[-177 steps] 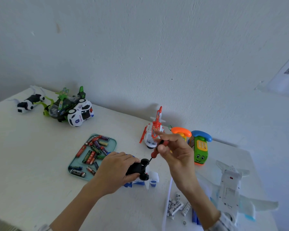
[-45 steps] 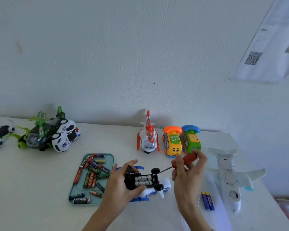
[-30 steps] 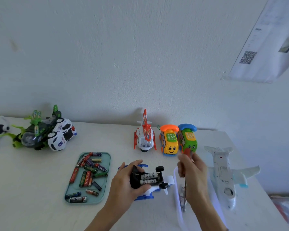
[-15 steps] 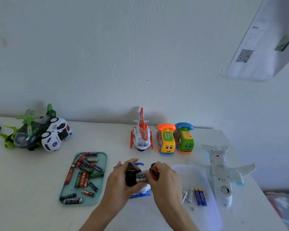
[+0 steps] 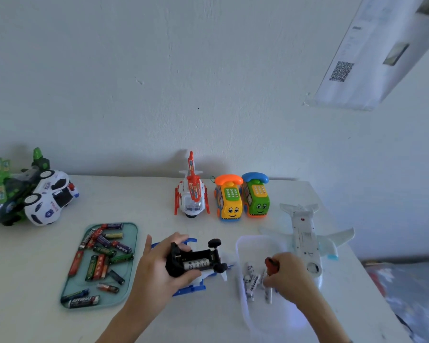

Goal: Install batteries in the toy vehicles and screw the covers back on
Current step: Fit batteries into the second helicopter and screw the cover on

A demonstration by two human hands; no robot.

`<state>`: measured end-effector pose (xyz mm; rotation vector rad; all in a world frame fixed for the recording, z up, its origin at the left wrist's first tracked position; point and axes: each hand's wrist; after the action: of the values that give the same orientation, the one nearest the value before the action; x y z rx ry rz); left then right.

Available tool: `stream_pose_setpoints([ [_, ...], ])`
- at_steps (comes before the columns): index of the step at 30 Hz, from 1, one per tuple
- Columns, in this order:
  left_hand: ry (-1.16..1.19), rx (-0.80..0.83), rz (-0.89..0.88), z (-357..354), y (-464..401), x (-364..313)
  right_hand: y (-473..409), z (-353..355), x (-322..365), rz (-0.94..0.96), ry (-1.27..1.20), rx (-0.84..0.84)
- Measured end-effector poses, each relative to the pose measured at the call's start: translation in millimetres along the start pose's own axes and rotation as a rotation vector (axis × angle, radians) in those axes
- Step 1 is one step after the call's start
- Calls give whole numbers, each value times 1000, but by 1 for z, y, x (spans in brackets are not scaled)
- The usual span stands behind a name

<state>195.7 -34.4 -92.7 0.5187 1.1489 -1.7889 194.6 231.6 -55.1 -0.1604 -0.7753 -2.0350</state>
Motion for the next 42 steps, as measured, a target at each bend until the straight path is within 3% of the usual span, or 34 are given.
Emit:
stream_pose_setpoints([
  [3,-9,4,7,1,-1,-1,-3,-12,-12,-23,166,-48],
  [6,-29,26,3,2,-2,-1,3,-4,-5,8,85,-107],
  [8,-15,38,22,3,-2,-2,17,10,10,138,-5,-206],
  [12,13,39,73,7,-4,-6,62,36,62,570,-340,-436],
  [14,18,45,99,8,-5,-9,76,38,85,696,-446,-386],
  [16,21,57,117,9,-6,-8,79,28,104,741,-578,-213],
  [19,-10,79,125,9,-8,-6,73,7,122,774,-602,-73],
  [31,-27,138,127,10,-10,-4,50,-28,147,947,-387,-124],
  [42,20,177,181,16,-16,-11,58,-18,175,1126,-14,-7],
])
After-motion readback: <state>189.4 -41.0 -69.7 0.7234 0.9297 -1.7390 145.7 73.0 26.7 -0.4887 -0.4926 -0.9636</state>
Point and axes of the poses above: each hand's wrist, its own y-axis away from the middle knuckle, its own z-axis out of the back of the hand, x = y × z, and after that the axes turned 11 degrees about -z, right-handed
